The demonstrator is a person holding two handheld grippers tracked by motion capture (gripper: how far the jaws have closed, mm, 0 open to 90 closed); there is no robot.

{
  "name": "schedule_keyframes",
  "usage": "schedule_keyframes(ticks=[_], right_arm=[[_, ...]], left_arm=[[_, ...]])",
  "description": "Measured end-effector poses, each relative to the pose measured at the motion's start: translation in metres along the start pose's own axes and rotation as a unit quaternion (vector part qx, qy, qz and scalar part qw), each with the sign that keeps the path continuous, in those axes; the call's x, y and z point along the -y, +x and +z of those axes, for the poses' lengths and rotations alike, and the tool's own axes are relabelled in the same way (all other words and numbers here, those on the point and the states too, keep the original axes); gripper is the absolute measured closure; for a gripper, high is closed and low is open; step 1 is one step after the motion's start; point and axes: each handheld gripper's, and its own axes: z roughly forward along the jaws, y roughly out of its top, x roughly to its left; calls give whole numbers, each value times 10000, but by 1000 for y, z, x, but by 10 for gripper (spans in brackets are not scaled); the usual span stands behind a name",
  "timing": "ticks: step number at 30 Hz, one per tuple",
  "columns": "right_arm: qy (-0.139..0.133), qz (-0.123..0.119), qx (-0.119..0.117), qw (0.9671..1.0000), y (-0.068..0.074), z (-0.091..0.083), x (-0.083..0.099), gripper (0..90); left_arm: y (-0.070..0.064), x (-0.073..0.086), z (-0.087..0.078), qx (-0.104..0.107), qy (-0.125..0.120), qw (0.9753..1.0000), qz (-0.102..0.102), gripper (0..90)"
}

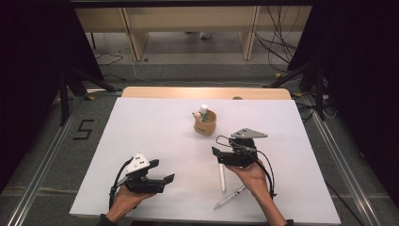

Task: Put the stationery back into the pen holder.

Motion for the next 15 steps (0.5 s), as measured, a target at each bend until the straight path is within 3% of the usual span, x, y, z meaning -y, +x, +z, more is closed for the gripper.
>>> schedule_keyframes(ticks=[4,15], right_arm=[[118,-174,-14,9998,7,1,8,286],[438,-228,28,9988,13,4,26,302]], left_arm=[[1,0,-1,-5,-11,10000,-16,157],[2,0,-2,-33,-39,10000,-40,157]])
